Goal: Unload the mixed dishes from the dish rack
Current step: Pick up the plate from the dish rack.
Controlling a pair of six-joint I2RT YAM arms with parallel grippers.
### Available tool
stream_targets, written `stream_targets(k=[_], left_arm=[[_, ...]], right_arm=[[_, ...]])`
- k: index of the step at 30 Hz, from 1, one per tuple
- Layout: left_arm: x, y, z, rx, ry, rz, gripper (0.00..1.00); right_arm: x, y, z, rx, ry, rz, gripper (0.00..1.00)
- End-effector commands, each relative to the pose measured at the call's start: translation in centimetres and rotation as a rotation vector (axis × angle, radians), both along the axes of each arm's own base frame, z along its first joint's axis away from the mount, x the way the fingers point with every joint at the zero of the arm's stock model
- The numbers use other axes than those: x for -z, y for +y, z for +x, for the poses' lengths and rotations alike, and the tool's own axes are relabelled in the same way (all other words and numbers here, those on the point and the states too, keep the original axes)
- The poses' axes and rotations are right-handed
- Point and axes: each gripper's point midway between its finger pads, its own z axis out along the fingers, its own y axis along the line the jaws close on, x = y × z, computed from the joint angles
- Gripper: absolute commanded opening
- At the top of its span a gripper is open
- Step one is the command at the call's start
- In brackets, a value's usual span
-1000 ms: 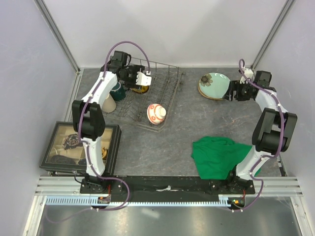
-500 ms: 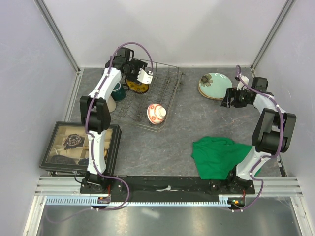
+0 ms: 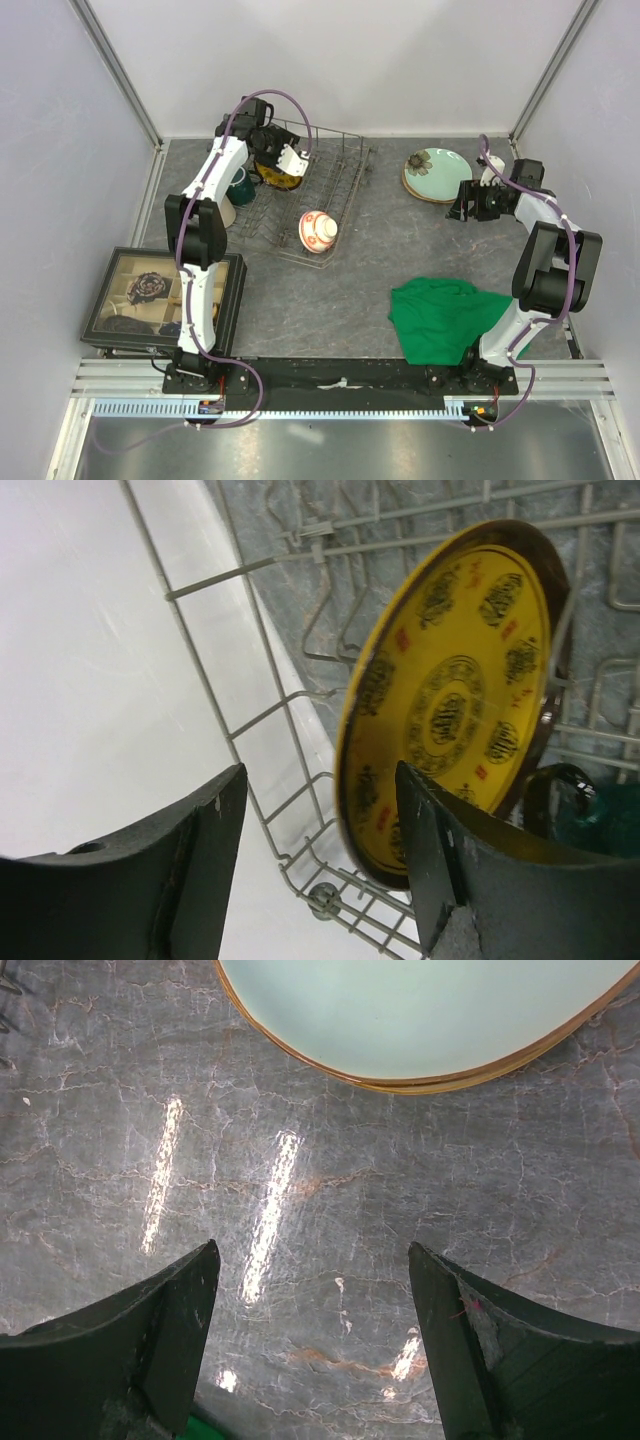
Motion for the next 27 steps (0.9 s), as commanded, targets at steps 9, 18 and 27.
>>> stream_targets(k=[9,18,27], left_arm=[[2.0,0.8,-1.7,0.037,0.084,0.084,0.63],[3.2,0.4,-2.6,0.044,0.13,0.104,0.45],[4.6,0.3,-4.2,0.05,0.189,0.127,0.36]], right_arm=[[-0.7,0.2,0.1,-0.024,-0.049,-0.003,0.84],[-0.3,-0.1,-0.3,-0.019,-0.042,-0.005,0.84],[0.1,-0.1,-0.2,-0.016,-0.035,0.003,0.84]])
